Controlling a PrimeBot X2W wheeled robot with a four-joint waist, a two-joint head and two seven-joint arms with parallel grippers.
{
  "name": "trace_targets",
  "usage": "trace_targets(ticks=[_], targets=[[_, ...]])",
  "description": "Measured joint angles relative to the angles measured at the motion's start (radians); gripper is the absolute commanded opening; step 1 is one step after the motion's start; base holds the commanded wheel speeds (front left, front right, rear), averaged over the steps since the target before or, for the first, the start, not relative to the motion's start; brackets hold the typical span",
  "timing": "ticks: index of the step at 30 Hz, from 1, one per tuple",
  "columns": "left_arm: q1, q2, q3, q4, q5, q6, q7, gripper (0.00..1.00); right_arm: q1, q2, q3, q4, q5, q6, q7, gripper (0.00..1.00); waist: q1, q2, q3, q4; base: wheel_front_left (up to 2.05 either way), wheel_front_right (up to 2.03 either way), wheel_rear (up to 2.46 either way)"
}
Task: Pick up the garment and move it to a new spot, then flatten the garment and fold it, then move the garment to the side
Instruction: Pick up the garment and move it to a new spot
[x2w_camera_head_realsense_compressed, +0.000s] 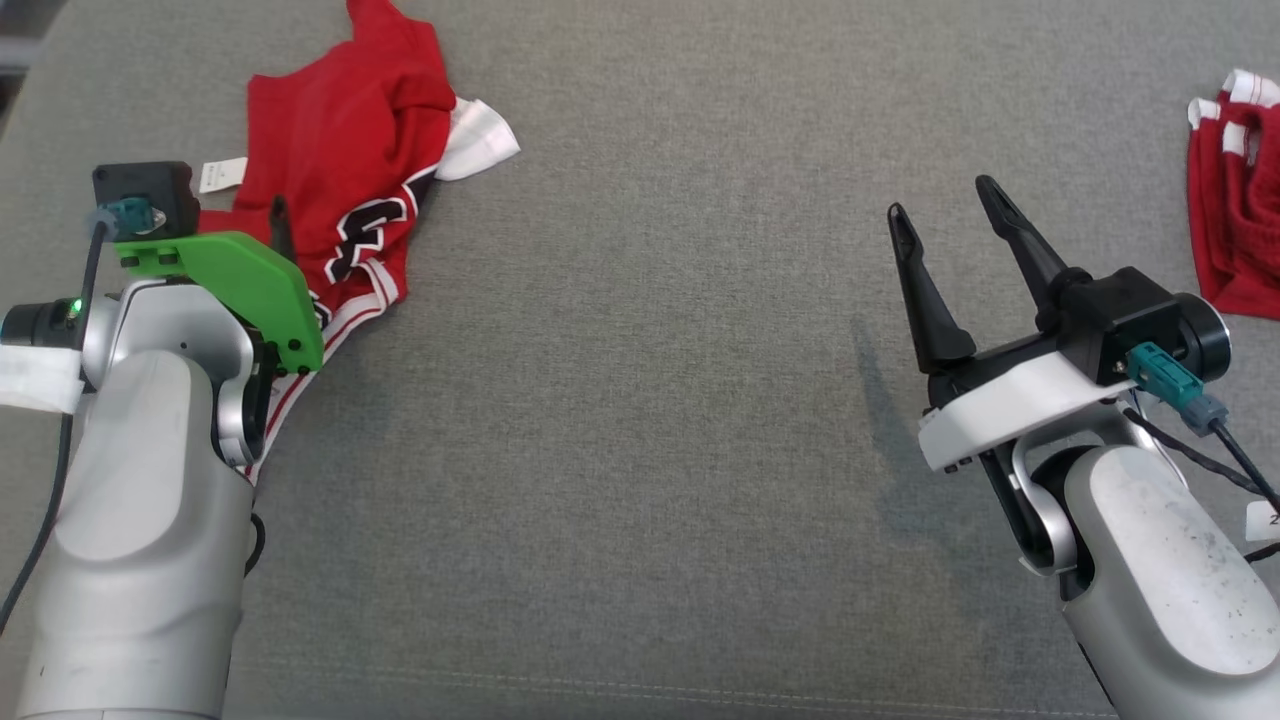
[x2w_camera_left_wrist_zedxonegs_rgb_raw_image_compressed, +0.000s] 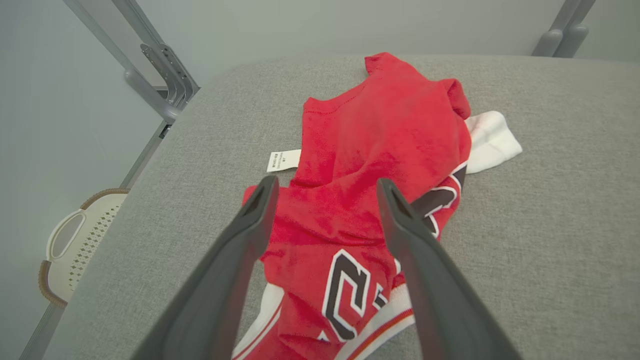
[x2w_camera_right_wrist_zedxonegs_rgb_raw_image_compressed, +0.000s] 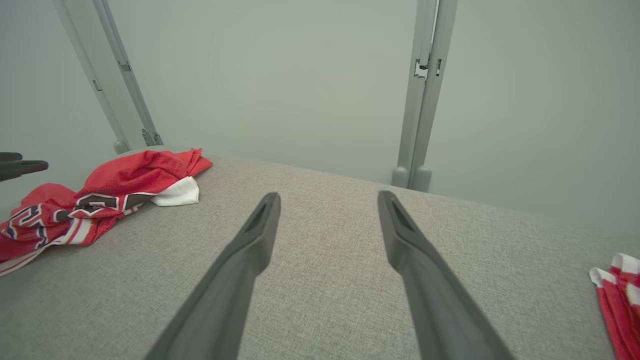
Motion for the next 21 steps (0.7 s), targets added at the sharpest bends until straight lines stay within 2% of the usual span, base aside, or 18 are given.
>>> trace_targets(ticks=[12, 21], targets=[[-0.114, -0.011, 0.009, 0.116, -0.008, 0.000, -0.012, 1.00, -0.037, -0.024, -0.029, -0.035, -0.013, 0.000, 0.010, 1.00, 0.0000, 0.0000, 0.138, -0.055, 0.00, 0.00, 0.00], [-0.159, -0.025, 0.007, 0.184, -0.010, -0.017, -0.047, 1.00, -0.046, -0.026, -0.036, -0.038, -0.013, 0.000, 0.009, 1.00, 0.0001, 0.0000, 0.178, -0.062, 0.00, 0.00, 0.00]])
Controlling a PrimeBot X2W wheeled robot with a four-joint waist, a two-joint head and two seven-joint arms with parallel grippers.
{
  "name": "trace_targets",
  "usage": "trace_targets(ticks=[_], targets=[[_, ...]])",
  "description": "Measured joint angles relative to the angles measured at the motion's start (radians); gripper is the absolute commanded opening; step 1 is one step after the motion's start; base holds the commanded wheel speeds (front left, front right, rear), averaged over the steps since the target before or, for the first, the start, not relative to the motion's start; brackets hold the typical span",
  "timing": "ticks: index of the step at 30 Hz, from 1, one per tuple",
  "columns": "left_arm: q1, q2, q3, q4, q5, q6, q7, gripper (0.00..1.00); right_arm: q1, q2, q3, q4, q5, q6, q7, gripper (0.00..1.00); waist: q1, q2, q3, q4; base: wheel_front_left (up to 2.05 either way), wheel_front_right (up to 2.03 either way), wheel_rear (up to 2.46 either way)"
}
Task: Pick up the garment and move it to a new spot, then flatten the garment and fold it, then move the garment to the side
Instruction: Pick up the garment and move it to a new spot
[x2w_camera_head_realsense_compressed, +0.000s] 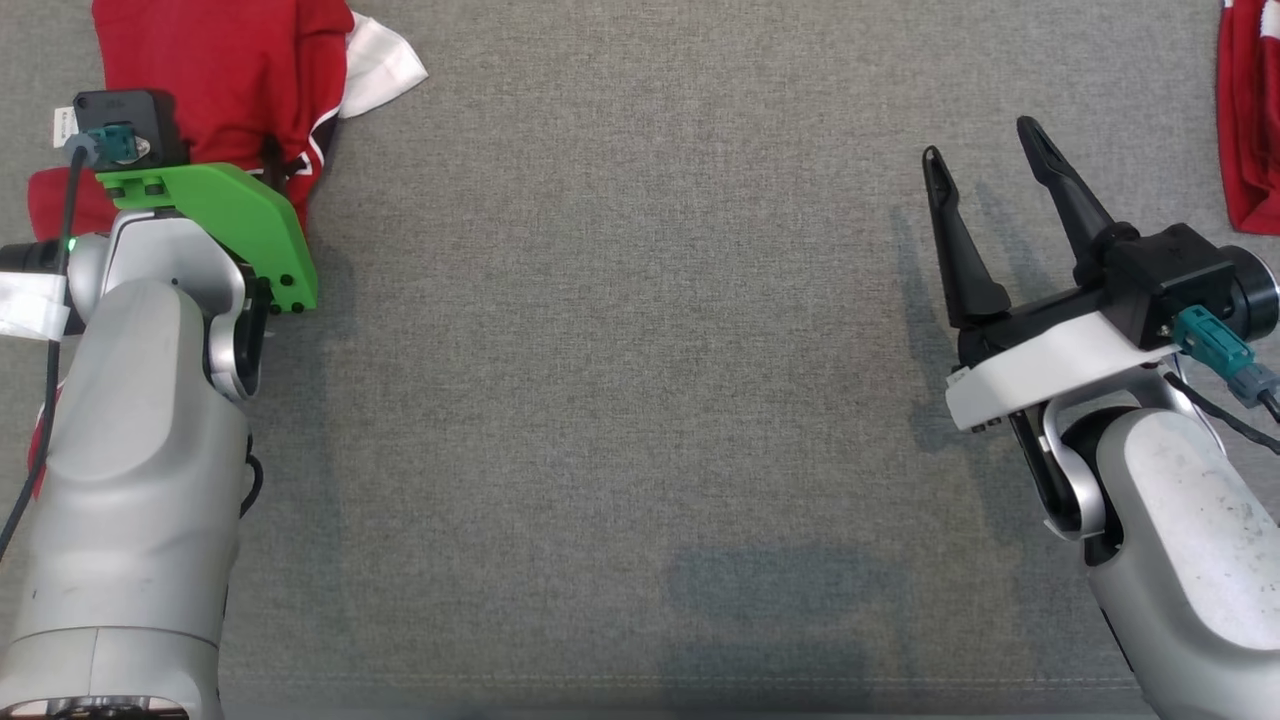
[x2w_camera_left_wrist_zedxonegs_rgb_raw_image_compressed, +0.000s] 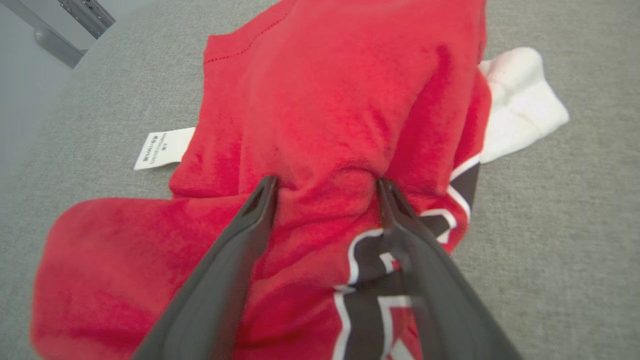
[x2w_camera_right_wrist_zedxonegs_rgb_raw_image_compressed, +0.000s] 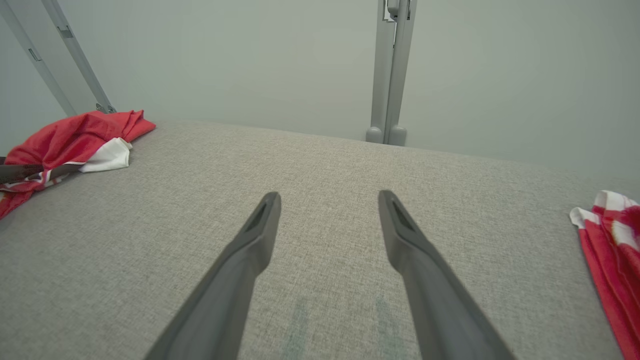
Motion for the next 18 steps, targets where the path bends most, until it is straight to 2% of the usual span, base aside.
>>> trace_targets(ticks=[5, 6, 8, 10, 18], targets=[[-0.014, 0.019, 0.006, 0.038, 0.000, -0.008, -0.018, 1.00, -0.018, 0.013, 0.015, -0.002, 0.000, 0.004, -0.001, 1.00, 0.0000, 0.0000, 0.008, -0.010, 0.00, 0.00, 0.00], [-0.019, 0.021, 0.007, 0.045, 0.000, -0.008, -0.021, 0.93, -0.019, 0.014, 0.015, -0.002, 0.000, 0.004, -0.002, 1.00, 0.0000, 0.0000, 0.010, -0.014, 0.00, 0.00, 0.00], [-0.027, 0.021, 0.008, 0.058, -0.002, -0.008, -0.026, 0.34, -0.019, 0.013, 0.013, -0.002, 0.000, 0.004, -0.003, 1.00, 0.0000, 0.0000, 0.014, -0.020, 0.00, 0.00, 0.00], [-0.037, 0.019, 0.008, 0.074, -0.005, -0.009, -0.036, 0.00, -0.019, 0.010, 0.005, -0.001, 0.000, 0.004, -0.003, 1.00, 0.0000, 0.0000, 0.018, -0.024, 0.00, 0.00, 0.00], [-0.047, 0.011, 0.032, 0.111, -0.032, -0.035, -0.122, 0.00, -0.019, 0.014, -0.008, 0.023, 0.000, 0.003, -0.035, 1.00, 0.0000, 0.0000, 0.005, -0.029, 0.00, 0.00, 0.00]])
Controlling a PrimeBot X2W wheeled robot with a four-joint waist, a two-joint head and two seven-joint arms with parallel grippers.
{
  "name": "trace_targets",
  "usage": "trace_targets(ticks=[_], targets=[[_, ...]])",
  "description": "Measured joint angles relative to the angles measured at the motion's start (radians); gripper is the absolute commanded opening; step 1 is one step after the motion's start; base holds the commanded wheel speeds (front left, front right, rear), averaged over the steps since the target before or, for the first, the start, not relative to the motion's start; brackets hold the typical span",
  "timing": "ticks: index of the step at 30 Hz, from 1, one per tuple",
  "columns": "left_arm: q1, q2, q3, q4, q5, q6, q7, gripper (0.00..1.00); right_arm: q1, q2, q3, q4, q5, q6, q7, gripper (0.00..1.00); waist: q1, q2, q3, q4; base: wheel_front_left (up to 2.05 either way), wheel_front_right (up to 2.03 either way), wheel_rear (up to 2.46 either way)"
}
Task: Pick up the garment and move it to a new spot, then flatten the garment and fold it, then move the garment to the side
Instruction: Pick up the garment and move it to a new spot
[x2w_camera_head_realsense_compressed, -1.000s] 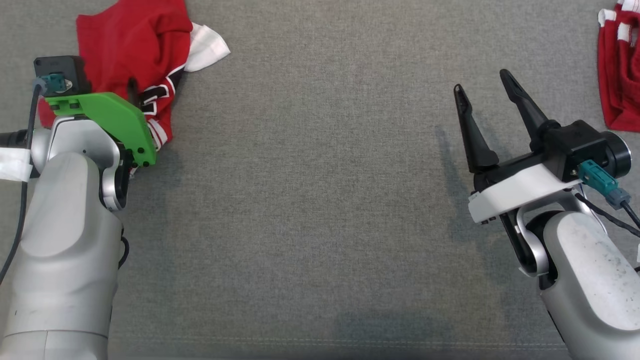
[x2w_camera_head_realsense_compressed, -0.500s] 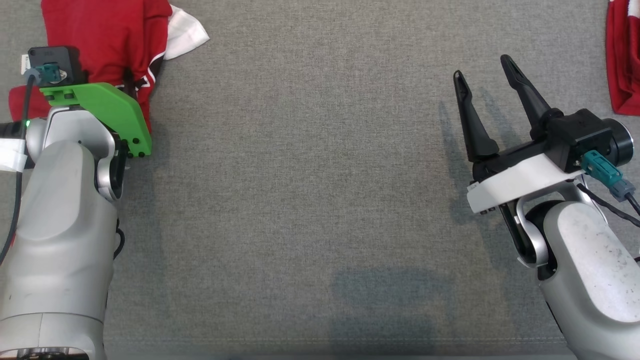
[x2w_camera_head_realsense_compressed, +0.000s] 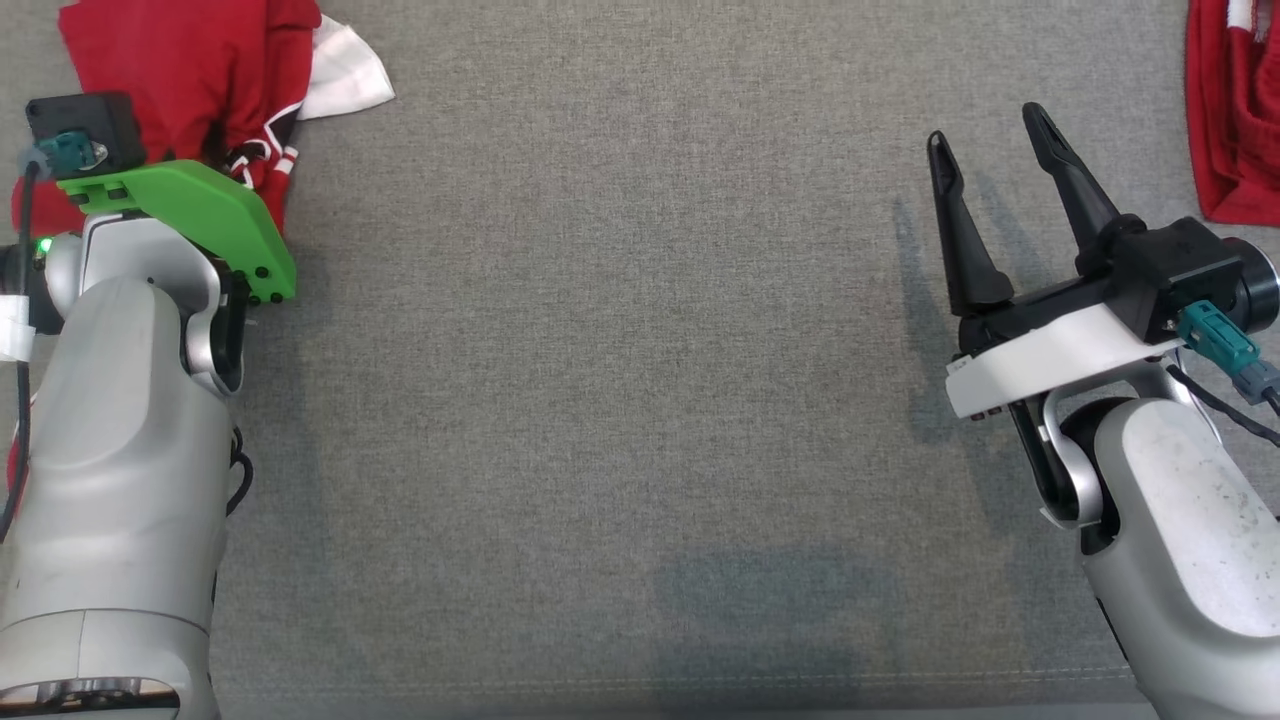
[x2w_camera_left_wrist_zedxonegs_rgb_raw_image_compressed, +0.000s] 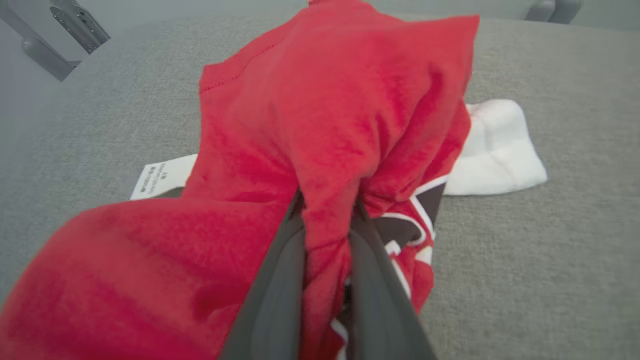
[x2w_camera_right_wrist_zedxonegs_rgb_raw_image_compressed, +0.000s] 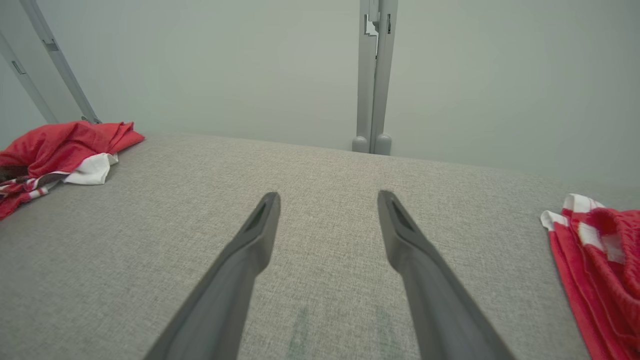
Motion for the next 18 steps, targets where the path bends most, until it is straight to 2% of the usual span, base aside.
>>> trace_targets(ticks=[9, 12, 18], targets=[[0.000, -0.006, -0.006, -0.005, -0.011, -0.049, -0.144, 0.00, 0.005, 0.020, -0.006, 0.057, 0.010, 0.000, -0.044, 1.00, 0.0000, 0.0000, -0.061, 0.004, 0.00, 0.00, 0.00], [0.000, 0.002, -0.042, -0.020, 0.018, -0.071, -0.191, 0.00, 0.008, 0.030, -0.007, 0.081, 0.024, 0.000, -0.061, 1.00, -0.0001, 0.0000, -0.090, 0.005, 0.00, 0.00, 0.00], [0.000, 0.009, -0.181, -0.078, 0.124, -0.141, -0.271, 0.00, 0.043, 0.065, 0.000, 0.130, 0.048, 0.000, -0.084, 1.00, -0.0001, 0.0000, -0.173, -0.003, 0.00, 0.00, 0.00]])
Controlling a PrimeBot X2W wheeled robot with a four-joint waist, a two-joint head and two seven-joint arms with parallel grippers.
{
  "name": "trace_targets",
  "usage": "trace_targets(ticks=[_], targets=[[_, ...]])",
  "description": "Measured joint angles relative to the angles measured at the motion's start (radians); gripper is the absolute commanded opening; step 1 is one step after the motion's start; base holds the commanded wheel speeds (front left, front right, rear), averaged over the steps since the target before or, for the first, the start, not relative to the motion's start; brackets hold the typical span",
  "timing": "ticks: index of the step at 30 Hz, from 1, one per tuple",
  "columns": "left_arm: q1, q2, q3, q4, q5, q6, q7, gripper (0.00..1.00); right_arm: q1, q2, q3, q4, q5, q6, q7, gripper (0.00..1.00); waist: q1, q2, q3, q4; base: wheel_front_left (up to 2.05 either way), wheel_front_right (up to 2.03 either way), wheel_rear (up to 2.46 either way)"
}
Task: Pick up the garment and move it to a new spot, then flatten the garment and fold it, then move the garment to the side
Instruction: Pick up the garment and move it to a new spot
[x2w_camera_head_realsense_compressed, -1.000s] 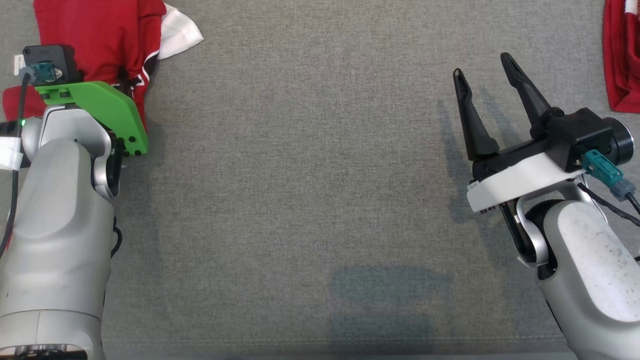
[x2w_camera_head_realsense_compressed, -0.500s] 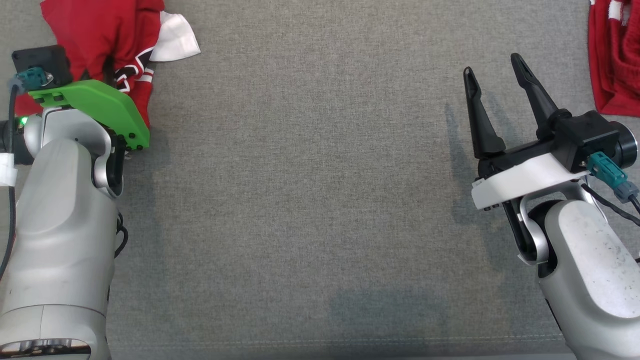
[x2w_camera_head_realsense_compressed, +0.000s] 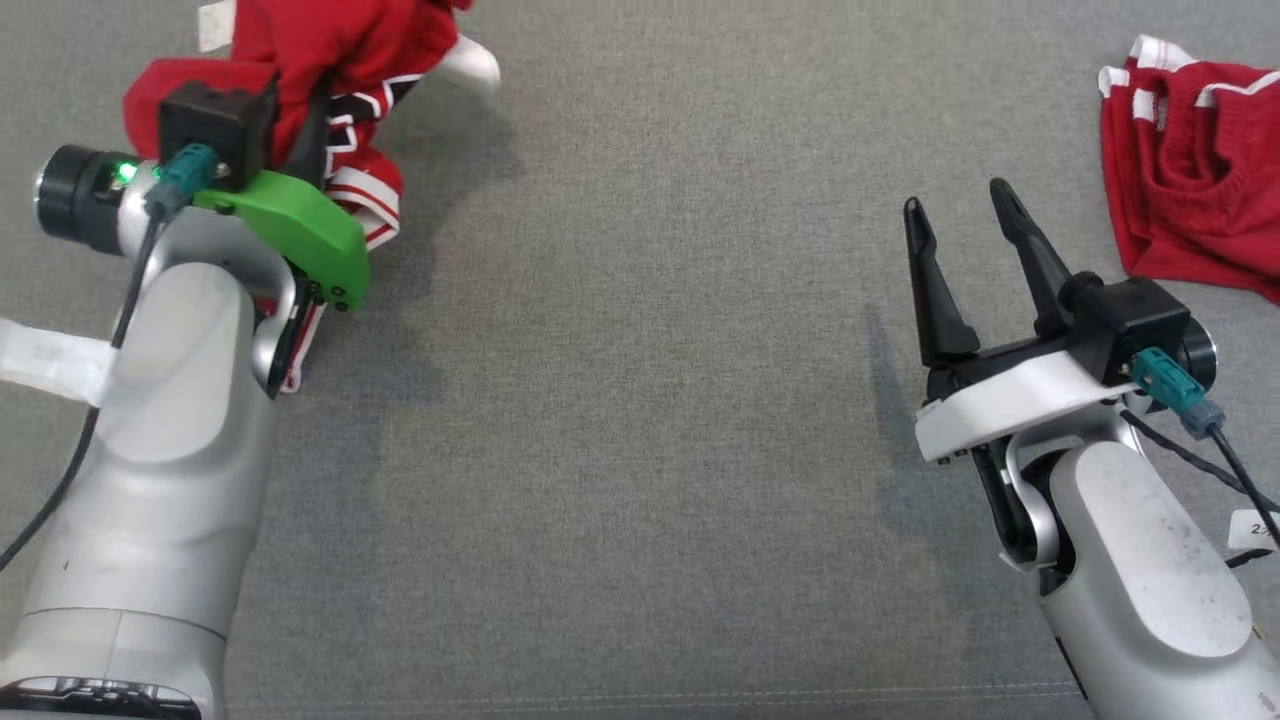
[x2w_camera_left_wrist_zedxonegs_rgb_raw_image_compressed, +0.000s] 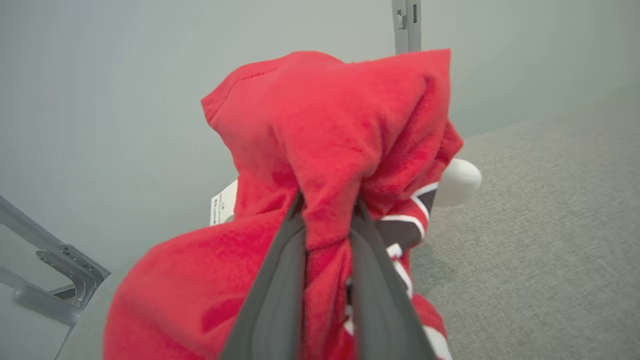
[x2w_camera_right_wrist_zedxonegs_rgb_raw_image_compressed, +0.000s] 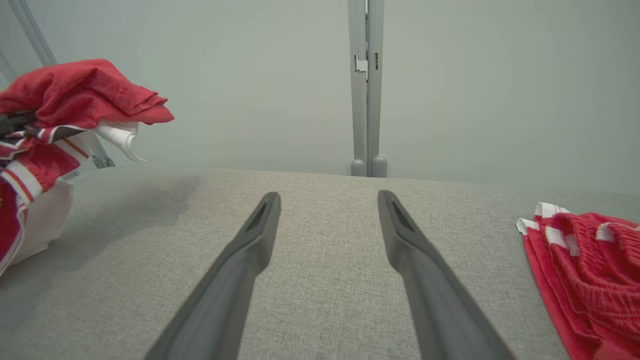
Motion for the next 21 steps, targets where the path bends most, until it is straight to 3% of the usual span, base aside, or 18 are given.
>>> trace_targets(ticks=[8, 21], targets=[[0.031, -0.028, -0.155, -0.043, 0.057, -0.027, -0.001, 0.00, 0.054, 0.025, 0.005, 0.037, 0.010, -0.001, -0.008, 1.00, 0.0000, 0.0000, -0.086, -0.054, 0.00, 0.00, 0.00], [0.164, -0.061, -0.374, -0.053, 0.052, -0.034, 0.018, 0.00, 0.107, 0.042, 0.021, 0.038, 0.017, -0.005, -0.008, 1.00, 0.0000, 0.0000, -0.142, -0.234, 0.00, 0.00, 0.00]])
